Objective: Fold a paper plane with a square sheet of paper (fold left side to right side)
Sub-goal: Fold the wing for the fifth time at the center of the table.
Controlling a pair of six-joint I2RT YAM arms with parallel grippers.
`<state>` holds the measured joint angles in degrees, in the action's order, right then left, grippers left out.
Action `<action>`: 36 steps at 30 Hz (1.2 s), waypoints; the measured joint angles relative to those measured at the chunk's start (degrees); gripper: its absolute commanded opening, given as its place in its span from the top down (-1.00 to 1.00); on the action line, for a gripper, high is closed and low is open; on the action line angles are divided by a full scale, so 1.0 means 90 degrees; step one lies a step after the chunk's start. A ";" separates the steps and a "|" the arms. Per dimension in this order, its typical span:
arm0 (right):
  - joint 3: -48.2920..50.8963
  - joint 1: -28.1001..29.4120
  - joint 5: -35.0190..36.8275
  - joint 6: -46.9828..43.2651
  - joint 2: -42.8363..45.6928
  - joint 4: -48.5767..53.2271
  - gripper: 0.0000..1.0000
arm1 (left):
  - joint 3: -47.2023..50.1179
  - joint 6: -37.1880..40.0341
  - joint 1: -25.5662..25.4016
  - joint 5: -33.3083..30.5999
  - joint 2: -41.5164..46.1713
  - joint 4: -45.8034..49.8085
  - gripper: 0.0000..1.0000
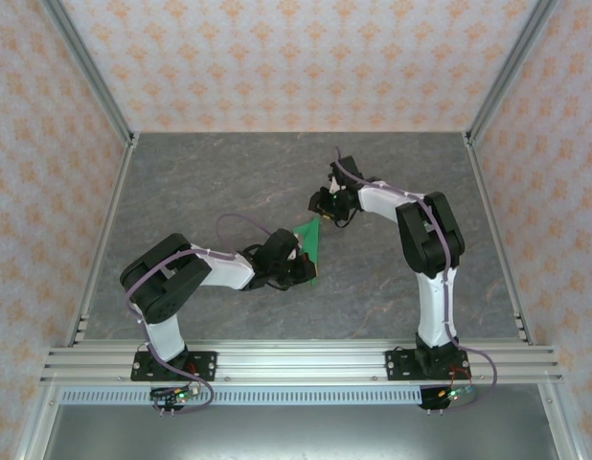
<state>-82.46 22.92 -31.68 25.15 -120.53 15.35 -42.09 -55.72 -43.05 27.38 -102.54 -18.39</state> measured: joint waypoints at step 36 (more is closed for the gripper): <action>0.3293 0.0845 -0.0386 0.1207 0.2079 -0.1588 0.78 | 0.0000 0.0002 -0.0024 -0.0073 0.0000 0.0000 1.00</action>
<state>-52.82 30.52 -35.16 36.01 -101.82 1.06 -42.09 -55.70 -43.27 26.72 -102.54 -18.39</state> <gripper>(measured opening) 0.113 0.038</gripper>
